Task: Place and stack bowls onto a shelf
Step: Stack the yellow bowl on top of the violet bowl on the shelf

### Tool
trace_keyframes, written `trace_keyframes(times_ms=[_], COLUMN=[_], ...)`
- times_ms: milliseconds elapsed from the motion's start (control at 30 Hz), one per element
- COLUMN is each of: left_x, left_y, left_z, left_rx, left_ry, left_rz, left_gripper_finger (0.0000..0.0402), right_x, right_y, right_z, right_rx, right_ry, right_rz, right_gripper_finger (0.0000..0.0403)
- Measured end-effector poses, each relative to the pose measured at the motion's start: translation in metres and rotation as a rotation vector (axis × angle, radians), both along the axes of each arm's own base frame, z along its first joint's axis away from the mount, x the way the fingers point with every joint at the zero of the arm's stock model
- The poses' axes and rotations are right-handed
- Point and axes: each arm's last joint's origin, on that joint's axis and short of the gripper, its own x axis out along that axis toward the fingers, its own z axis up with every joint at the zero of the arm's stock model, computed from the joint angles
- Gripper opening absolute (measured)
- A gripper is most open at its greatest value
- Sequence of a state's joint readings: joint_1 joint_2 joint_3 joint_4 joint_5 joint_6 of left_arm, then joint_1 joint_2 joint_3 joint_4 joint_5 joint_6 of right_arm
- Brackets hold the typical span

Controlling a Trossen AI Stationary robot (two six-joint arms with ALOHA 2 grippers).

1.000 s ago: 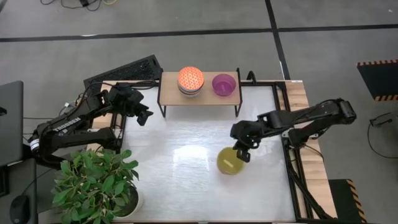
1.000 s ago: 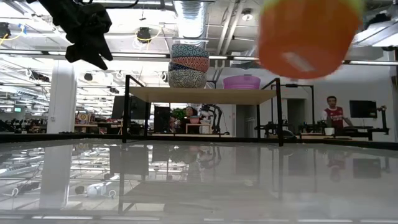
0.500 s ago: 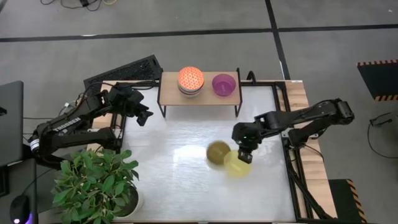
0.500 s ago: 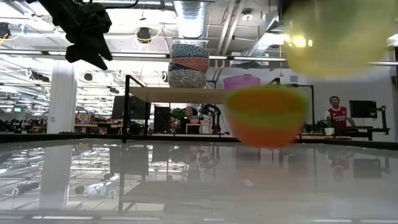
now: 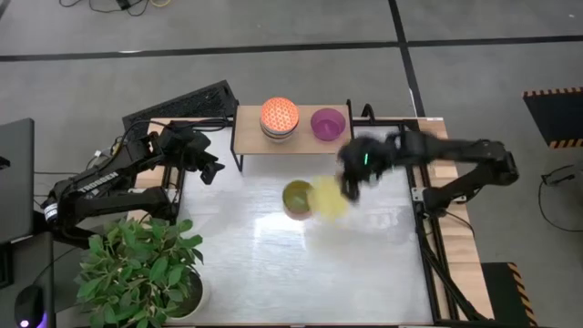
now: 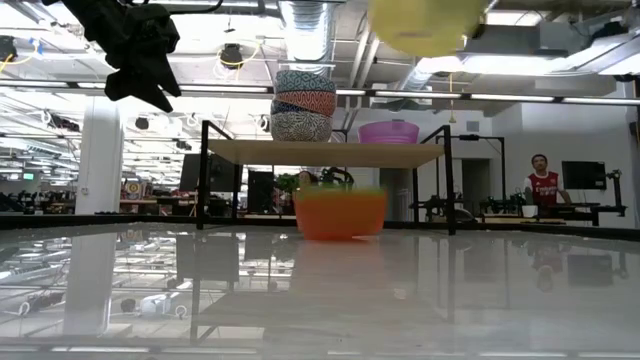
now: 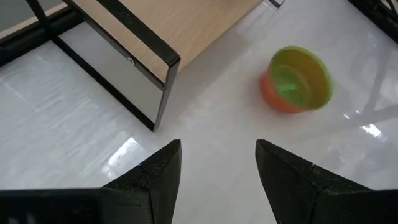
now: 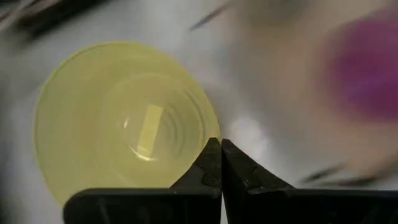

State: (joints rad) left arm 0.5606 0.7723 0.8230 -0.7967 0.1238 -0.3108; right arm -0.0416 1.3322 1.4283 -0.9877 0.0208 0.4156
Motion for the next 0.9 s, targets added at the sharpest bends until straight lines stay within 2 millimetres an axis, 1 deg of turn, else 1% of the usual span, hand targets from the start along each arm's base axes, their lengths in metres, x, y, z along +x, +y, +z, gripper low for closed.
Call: trace_keyframes(times_ms=[67,133,233,267,333,400,500,567,633,700,900], left_x=[0.000,0.000,0.000,0.000,0.000,0.000,0.000,0.000,0.000,0.000,0.000], left_y=[0.000,0.000,0.000,0.000,0.000,0.000,0.000,0.000,0.000,0.000,0.000], left_z=[0.000,0.000,0.000,0.000,0.000,0.000,0.000,0.000,0.000,0.000,0.000], left_rx=[-0.001,-0.006,-0.012,-0.014,-0.020,-0.023,-0.026,-0.026,-0.026,-0.030,-0.030], left_ry=[-0.001,-0.002,-0.005,-0.006,-0.008,-0.010,-0.011,-0.010,-0.010,-0.012,-0.012], left_rz=[0.001,0.006,0.012,0.014,0.019,0.022,0.027,0.031,0.031,0.036,0.037], left_gripper_finger=[0.0190,0.0190,0.0190,0.0190,0.0190,0.0190,0.0190,0.0190,0.0190,0.0190,0.0190], right_x=[-0.003,-0.012,-0.019,-0.021,-0.022,-0.016,-0.014,-0.010,-0.008,-0.012,-0.020], right_y=[-0.024,-0.052,-0.091,-0.103,-0.127,-0.146,-0.169,-0.182,-0.193,-0.201,-0.211], right_z=[0.023,0.042,0.061,0.063,0.060,0.055,0.043,0.032,0.023,0.018,0.009], right_rx=[-0.112,-0.199,-0.257,-0.260,-0.250,-0.236,-0.218,-0.187,-0.157,-0.148,-0.108], right_ry=[-0.039,-0.063,-0.132,-0.130,-0.105,-0.100,-0.043,-0.016,0.010,0.040,0.105], right_rz=[-0.145,-0.298,-0.432,-0.463,-0.476,-0.473,-0.474,-0.452,-0.453,-0.461,-0.453], right_gripper_finger=[0.0017,0.0017,0.0017,0.0017,0.0017,0.0017,0.0017,0.0017,0.0017,0.0017,0.0017])
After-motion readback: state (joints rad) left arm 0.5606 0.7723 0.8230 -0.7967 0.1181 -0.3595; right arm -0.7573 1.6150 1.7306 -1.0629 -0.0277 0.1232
